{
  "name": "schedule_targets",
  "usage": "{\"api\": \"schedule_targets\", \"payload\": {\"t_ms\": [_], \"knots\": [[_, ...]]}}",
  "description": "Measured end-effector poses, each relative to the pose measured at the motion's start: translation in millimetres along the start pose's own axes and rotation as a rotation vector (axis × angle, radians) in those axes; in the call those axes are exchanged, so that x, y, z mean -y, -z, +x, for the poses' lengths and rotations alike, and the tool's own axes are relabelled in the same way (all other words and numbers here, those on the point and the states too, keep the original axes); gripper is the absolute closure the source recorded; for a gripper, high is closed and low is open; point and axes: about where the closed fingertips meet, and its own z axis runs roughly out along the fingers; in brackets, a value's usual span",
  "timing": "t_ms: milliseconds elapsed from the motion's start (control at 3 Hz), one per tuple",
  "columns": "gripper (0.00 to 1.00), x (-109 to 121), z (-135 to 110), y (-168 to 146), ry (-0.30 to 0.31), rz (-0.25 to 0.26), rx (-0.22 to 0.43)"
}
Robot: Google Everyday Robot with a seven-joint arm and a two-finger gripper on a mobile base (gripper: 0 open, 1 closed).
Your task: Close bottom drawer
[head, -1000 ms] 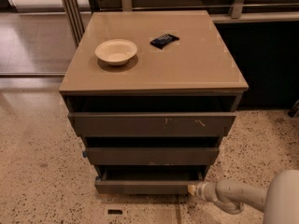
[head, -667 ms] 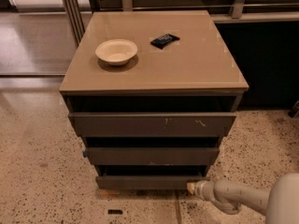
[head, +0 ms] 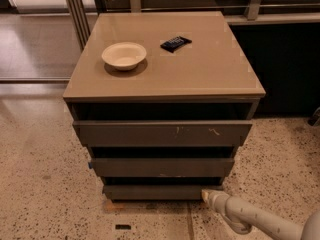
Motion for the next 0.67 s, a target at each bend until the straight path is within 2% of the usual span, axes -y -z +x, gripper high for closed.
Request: {"api": "schedule_targets", "payload": {"t_ms": [333,667], "knots": [[1.0,4.3,-12.5,-2.9,0.015,0.05,0.081],[1.0,5.7,-16.3,-2.0,0.019,0.067,0.106]]}}
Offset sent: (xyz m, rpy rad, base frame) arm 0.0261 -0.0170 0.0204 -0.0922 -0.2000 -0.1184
